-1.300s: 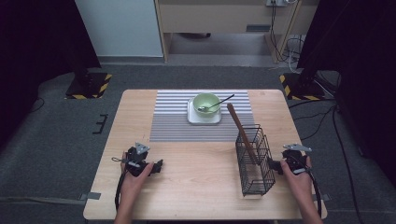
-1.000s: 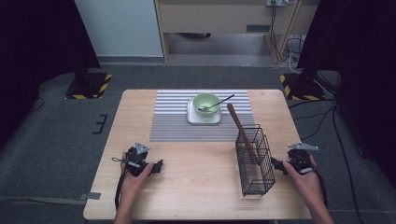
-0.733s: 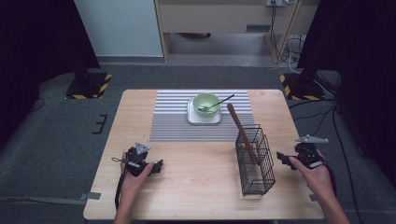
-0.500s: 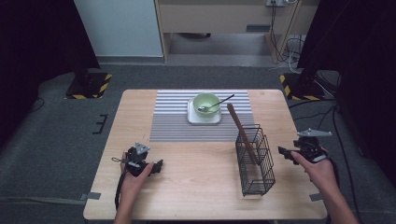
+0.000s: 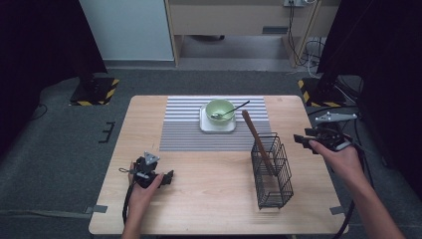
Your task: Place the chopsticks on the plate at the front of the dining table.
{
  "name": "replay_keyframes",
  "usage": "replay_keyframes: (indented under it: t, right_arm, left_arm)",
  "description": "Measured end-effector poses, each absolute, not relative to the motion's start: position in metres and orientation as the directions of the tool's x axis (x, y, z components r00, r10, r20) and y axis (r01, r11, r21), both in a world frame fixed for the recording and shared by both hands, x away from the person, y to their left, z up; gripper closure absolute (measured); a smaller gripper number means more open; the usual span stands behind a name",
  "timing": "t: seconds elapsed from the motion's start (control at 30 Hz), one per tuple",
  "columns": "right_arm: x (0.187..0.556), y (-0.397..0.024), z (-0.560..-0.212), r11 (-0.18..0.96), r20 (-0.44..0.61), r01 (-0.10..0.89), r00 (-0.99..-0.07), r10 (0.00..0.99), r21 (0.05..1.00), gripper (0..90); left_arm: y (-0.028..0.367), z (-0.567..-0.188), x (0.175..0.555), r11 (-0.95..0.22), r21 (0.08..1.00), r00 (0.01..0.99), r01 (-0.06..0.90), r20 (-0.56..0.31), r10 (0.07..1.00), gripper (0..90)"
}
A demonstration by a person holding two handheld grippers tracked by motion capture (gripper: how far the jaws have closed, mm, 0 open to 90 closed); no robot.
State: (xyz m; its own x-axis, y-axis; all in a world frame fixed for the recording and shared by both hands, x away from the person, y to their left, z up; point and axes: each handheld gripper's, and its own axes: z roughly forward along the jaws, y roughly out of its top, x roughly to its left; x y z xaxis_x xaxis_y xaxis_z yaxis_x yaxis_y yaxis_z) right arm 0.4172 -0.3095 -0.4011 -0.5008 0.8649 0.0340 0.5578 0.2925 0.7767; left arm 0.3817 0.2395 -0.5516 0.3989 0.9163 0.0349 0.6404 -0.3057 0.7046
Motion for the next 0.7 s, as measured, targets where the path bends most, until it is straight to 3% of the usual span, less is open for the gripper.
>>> replay_keyframes:
  t: [0.3,0.57,0.7]
  right_arm:
    - [0.425,-0.284,-0.373,0.325,0.029,0.512,-0.567,0.823,0.795,62.3]
    - [0.433,-0.257,-0.368,0.336,0.05,0.478,-0.63,0.775,0.812,77.1]
    - [0.436,-0.241,-0.37,0.338,0.067,0.464,-0.661,0.747,0.819,80.4]
  left_arm:
    - [0.24,-0.552,0.382,-0.305,0.705,0.399,0.64,0.035,0.916,0.1]
    - [0.24,-0.552,0.382,-0.306,0.705,0.399,0.64,0.035,0.916,0.1]
    - [0.24,-0.552,0.382,-0.306,0.705,0.399,0.64,0.035,0.916,0.1]
